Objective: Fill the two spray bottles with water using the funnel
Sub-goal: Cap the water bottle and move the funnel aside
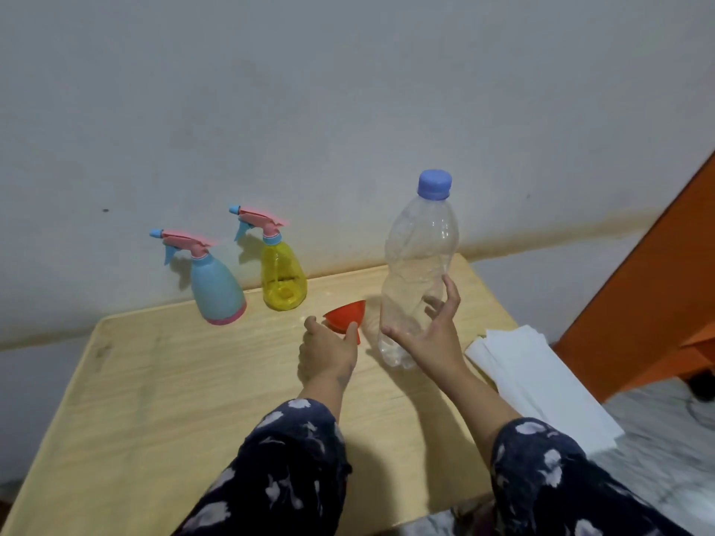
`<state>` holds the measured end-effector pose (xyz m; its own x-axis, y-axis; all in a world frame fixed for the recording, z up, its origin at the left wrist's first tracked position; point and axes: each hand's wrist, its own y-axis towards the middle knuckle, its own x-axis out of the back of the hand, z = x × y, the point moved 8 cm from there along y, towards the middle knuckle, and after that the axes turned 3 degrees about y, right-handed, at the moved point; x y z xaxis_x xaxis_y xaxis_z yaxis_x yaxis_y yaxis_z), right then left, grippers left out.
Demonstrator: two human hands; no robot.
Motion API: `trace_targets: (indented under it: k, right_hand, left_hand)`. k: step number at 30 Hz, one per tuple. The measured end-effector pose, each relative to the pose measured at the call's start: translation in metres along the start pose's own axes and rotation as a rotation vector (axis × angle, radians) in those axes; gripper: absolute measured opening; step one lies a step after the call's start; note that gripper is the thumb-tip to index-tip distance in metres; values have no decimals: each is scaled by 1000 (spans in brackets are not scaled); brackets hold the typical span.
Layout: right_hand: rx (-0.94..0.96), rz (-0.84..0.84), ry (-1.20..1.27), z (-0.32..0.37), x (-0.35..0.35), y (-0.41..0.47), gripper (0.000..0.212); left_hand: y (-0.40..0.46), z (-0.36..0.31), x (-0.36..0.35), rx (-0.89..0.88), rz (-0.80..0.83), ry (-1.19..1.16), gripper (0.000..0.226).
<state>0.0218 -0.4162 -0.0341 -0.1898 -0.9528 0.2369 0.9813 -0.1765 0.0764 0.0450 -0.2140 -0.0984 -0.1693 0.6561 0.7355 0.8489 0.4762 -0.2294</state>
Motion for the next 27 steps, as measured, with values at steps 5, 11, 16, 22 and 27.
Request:
trace_targets:
  k: [5, 11, 16, 22, 27]
  right_hand:
    - [32, -107, -5, -7, 3, 9, 107]
    - [30, -216, 11, -2, 29, 32, 108]
    - [29, -200, -15, -4, 49, 60, 108]
    - [27, -118, 8, -10, 63, 110, 109]
    - [68, -27, 0, -8, 68, 153, 106]
  left_hand:
    - [13, -4, -14, 96, -5, -48, 105]
    - [14, -10, -32, 265, 22, -136, 122]
    - [20, -17, -38, 264, -59, -183, 103]
    - [21, -47, -35, -7, -104, -183, 84]
    - [32, -98, -30, -259, -99, 19, 87]
